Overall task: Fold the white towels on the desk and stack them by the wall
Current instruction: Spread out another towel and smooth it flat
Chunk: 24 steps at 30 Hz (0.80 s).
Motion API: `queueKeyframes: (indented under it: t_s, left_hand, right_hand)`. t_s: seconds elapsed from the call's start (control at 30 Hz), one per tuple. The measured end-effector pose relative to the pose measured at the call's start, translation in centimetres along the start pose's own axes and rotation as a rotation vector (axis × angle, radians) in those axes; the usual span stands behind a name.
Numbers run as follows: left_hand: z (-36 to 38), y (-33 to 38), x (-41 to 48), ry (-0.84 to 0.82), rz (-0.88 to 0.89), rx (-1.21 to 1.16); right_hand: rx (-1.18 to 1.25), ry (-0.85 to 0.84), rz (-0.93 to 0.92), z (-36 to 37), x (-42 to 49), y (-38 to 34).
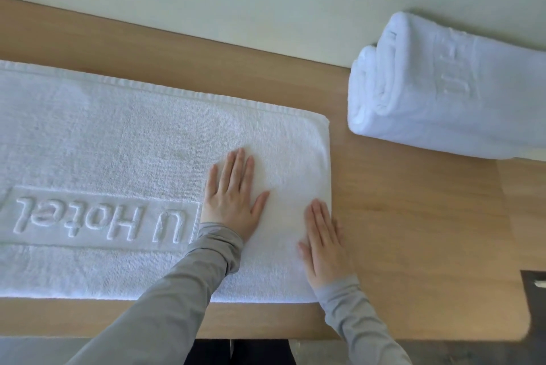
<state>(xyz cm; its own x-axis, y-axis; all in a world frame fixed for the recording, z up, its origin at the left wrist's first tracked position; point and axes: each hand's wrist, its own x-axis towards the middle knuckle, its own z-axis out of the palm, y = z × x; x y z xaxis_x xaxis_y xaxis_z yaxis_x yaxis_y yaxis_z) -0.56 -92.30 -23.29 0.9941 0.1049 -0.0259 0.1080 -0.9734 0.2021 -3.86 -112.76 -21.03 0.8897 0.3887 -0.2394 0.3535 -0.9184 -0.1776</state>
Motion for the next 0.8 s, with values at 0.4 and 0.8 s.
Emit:
queueKeyframes:
  t_s: [0.4,0.8]
  left_hand:
    - [-1.9,2.0,-2.1,0.145,-0.289,-0.313]
    - [-3.4,10.7,-10.7,0.311,-1.680,-0.776]
  right_hand:
    - [0.124,0.089,-0.221,-7.9,18.0,2.3]
    - [0.268,-0.370,-0.053,-11.0,26.3,3.7]
